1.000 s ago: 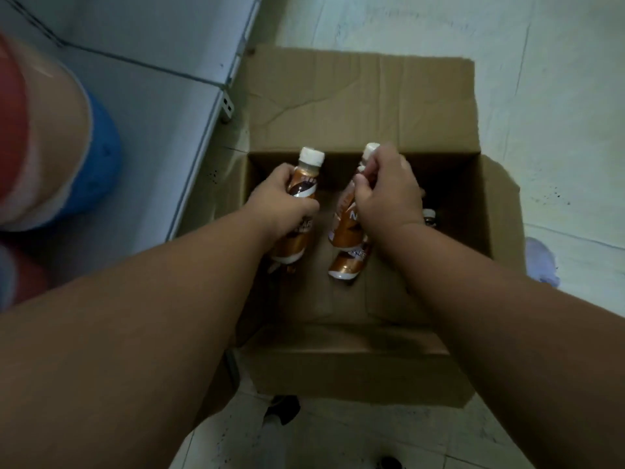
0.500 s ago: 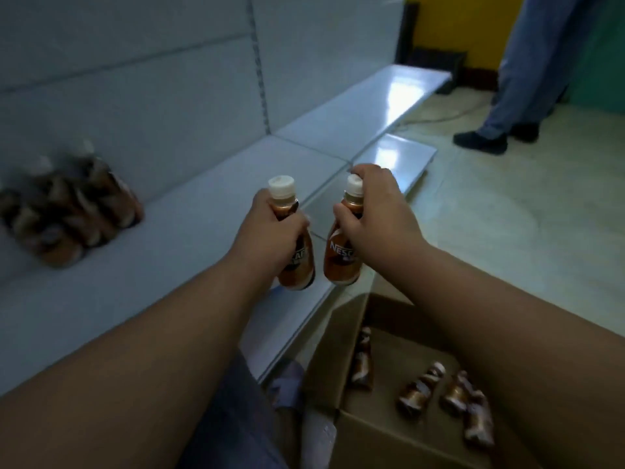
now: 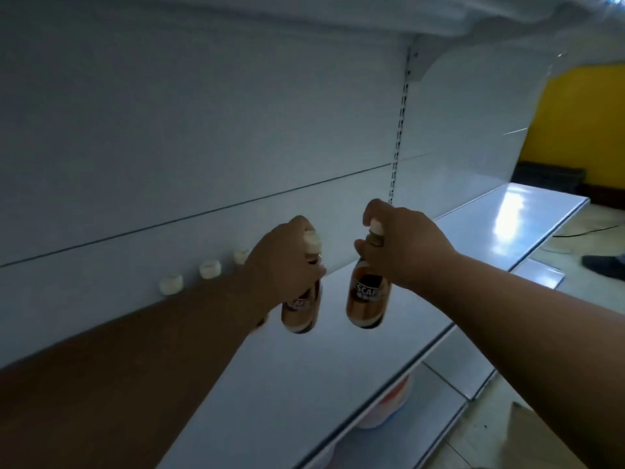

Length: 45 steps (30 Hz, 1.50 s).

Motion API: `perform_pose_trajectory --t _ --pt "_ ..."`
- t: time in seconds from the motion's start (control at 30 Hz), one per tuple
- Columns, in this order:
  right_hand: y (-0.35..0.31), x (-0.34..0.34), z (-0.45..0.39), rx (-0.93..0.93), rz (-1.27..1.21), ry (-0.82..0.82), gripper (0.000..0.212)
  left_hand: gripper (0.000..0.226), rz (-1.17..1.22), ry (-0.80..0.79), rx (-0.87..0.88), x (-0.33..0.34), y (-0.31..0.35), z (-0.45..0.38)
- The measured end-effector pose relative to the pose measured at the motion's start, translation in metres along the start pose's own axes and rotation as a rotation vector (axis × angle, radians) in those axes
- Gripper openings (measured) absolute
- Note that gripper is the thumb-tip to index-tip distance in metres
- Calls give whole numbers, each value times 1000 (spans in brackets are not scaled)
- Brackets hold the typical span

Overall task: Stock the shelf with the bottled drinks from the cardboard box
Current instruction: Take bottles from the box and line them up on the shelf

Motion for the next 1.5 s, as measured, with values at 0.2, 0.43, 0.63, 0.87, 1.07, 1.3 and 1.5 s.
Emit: perform_pose_trajectory --t 0.2,0.43,0.63,0.87,1.07,1.3,1.5 --pt "7 66 -53 49 -153 -191 21 37 -244 -155 159 8 -28 -43" --pt "-6 136 -94 43 -125 -287 26 29 -437 -116 200 23 -57 -69" --pt "-18 166 -108 26 -73 -213 24 18 -554 -58 264 40 -74 -67" --pt "-20 164 -105 12 -130 -250 38 24 -785 -13 285 41 -76 -64" --pt "-21 77 -68 -111 -34 -70 43 32 -741 172 259 21 -38 -28" --pt "4 -32 73 -44 154 -31 41 27 -267 -122 364 74 55 80" --pt "79 -91 201 204 208 35 35 20 -101 -341 435 162 156 168"
Point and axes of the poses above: each hand's wrist, its own z-axis away from the middle knuckle, its own x-axis out of the palm, y = z × x, the point moved 4 cm from there along -z, towards the middle knuckle, and after that the axes turned 5 degrees about y, right-handed, at the moved point
